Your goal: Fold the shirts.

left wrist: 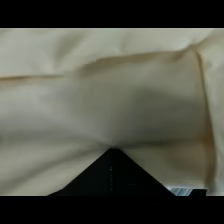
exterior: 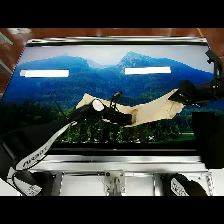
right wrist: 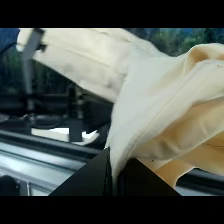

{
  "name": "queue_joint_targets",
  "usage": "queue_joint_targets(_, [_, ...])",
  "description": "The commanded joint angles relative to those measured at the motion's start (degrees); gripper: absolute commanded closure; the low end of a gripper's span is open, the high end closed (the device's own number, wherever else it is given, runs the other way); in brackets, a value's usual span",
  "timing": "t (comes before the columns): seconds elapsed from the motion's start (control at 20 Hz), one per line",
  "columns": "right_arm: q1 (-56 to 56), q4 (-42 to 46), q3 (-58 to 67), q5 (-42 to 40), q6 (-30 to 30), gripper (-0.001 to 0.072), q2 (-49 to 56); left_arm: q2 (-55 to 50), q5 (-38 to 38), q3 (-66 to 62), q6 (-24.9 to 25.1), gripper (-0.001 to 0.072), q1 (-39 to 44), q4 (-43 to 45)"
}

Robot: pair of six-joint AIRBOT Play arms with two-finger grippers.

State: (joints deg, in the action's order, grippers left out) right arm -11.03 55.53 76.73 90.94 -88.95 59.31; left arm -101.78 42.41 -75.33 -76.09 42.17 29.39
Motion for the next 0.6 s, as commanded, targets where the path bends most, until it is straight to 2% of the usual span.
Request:
queue_joint_targets(0.0, [0.13, 0.61, 0.04, 6.73, -0.61, 0.0644, -5.46, -2.21, -5.88, -0.04, -0.13, 0.0668, 4.59, -7.89])
queue_joint_targets(0.25, [0.20, 6.01, 0.00, 9.57, 0.70, 0.0644, -8.26, 1.60, -12.04, -0.04, 0.68, 0.0670, 1.44, -8.26])
queue_joint_targets(0.45, [0.20, 3.37, -1.16, 4.55, 1.81, 0.0645, -5.73, 11.13, -12.20, -0.04, 4.39, 0.0670, -8.20, -2.54])
queue_joint_targets(0.55, [1.88, 0.96, -1.16, 0.81, 2.47, 0.0645, -3.13, 17.27, -12.20, -0.04, 4.50, 0.0670, -14.43, 0.94])
